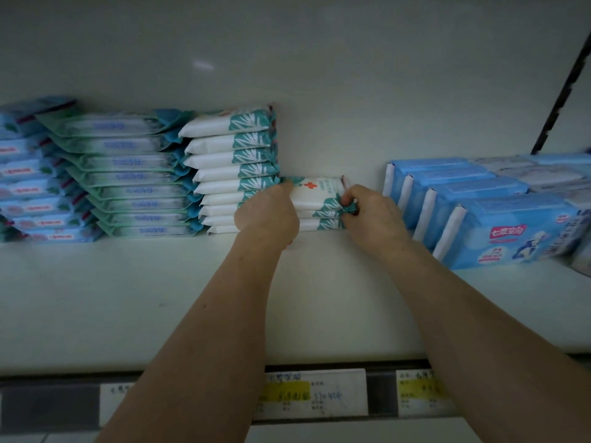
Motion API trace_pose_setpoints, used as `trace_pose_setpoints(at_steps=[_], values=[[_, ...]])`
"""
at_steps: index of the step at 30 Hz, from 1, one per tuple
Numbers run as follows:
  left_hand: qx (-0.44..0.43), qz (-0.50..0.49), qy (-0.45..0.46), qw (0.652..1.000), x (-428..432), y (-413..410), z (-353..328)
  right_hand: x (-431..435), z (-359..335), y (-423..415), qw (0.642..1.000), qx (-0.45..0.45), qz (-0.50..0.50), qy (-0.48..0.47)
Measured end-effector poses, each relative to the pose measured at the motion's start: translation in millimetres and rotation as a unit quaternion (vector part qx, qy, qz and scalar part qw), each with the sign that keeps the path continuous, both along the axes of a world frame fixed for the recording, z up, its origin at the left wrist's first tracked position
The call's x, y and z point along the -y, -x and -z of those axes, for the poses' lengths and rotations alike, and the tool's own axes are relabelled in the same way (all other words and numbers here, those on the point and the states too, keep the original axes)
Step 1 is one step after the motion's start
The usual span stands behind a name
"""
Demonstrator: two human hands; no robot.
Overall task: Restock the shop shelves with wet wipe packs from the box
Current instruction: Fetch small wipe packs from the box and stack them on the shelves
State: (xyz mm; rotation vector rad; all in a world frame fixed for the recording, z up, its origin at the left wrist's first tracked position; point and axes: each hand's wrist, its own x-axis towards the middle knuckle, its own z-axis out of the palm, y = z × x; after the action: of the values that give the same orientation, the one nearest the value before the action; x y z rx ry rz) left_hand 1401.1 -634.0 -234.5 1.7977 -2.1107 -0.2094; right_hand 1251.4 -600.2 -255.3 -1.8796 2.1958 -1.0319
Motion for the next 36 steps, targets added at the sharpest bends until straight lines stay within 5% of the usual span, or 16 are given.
trace_pose_setpoints(at_steps=[7, 11, 16, 22, 28, 36], values=[[0.025, 0.018, 0.029, 0.999, -6.8, 5.2, -0.9, 1.2, -3.5, -4.2, 0.998, -0.057, 0.005, 0.029], [0.009, 0.019, 0.052, 0.998, -8.1, 7.9, -3.6, 1.2, -6.0, -8.8, 0.991, -0.067, -0.050, 0.106], [0.020, 0.017, 0.045, 0.999, -9.2, 10.0, -0.1, 6.7, -0.7, -9.4, 0.986, -0.087, -0.115, 0.086], [-0.003, 0.012, 0.040, 0.999, -8.7, 10.1, 0.9, 7.4, 0.5, -12.2, 0.986, -0.097, -0.099, 0.091], [-0.035, 0.022, 0.065, 0.997, -18.4, 14.5, -7.0, -4.2, -2.8, -20.4, 0.969, -0.131, -0.062, 0.200], [-0.102, 0.018, 0.066, 0.992, -31.6, 7.5, -18.5, -16.2, -11.7, -34.8, 0.971, -0.188, -0.084, 0.120]])
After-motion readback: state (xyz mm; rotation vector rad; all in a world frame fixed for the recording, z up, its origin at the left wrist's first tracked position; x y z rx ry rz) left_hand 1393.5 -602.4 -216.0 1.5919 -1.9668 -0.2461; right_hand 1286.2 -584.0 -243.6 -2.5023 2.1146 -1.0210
